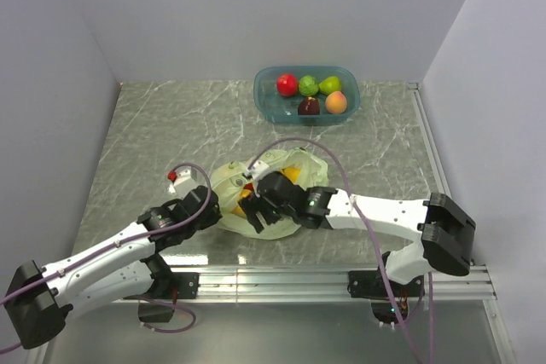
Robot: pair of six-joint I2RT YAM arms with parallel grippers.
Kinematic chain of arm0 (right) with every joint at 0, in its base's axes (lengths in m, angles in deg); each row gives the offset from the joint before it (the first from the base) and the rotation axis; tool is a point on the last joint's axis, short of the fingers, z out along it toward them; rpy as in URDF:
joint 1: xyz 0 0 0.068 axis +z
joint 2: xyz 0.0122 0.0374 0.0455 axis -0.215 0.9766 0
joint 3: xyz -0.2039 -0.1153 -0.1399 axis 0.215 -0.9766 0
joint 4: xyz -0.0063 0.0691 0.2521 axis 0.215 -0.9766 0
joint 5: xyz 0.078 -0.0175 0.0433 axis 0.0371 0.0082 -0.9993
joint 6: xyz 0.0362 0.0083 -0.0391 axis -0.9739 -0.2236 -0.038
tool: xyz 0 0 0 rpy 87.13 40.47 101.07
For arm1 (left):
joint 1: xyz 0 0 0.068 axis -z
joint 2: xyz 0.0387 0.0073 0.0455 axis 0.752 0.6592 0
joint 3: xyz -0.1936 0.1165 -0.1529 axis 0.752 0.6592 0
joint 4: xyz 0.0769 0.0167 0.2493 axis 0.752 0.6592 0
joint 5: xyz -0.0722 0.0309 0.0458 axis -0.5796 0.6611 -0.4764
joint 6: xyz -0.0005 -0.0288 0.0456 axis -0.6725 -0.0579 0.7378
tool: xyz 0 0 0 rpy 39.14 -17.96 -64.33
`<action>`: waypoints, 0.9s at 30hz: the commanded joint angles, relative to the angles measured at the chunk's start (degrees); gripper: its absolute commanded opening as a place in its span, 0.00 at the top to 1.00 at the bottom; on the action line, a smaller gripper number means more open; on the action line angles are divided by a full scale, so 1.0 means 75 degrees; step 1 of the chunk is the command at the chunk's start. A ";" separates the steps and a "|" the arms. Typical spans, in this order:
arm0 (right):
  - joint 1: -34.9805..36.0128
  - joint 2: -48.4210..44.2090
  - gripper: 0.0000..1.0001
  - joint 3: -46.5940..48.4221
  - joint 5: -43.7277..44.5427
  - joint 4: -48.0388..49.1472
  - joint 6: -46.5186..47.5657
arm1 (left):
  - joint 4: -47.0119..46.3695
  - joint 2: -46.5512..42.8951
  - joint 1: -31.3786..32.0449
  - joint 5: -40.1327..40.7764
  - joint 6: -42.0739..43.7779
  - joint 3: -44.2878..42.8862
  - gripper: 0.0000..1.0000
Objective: Untie the knot of the plastic bag and take out the fruit
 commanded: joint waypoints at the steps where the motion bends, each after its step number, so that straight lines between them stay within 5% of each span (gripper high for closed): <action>1: -0.0213 0.0456 0.12 0.0835 0.0174 0.0213 0.0803 | -0.0050 -0.0193 -0.0012 0.0181 -0.0193 0.0055 1.00; 11: -0.0330 0.2332 0.06 0.2018 -0.0224 0.0776 0.2046 | -0.0027 -0.0158 -0.0012 0.0169 -0.0181 -0.0004 0.99; 18: -0.0389 0.3165 0.11 0.2184 -0.0693 0.1022 0.2246 | -0.0120 0.0005 -0.0012 0.0415 -0.0134 -0.0062 0.99; 19: -0.0378 0.3131 0.14 0.2126 -0.0682 0.1115 0.2211 | -0.0109 0.0029 -0.0012 0.0484 -0.0134 -0.0097 0.99; 23: -0.0413 0.2558 0.58 0.1565 -0.0612 0.1292 0.2048 | -0.0109 0.0135 -0.0012 0.0579 -0.0157 -0.0121 0.99; 27: -0.0424 0.1295 0.83 0.1212 -0.0751 0.0884 0.1929 | -0.0062 0.0182 -0.0012 0.0731 -0.0169 -0.0156 0.99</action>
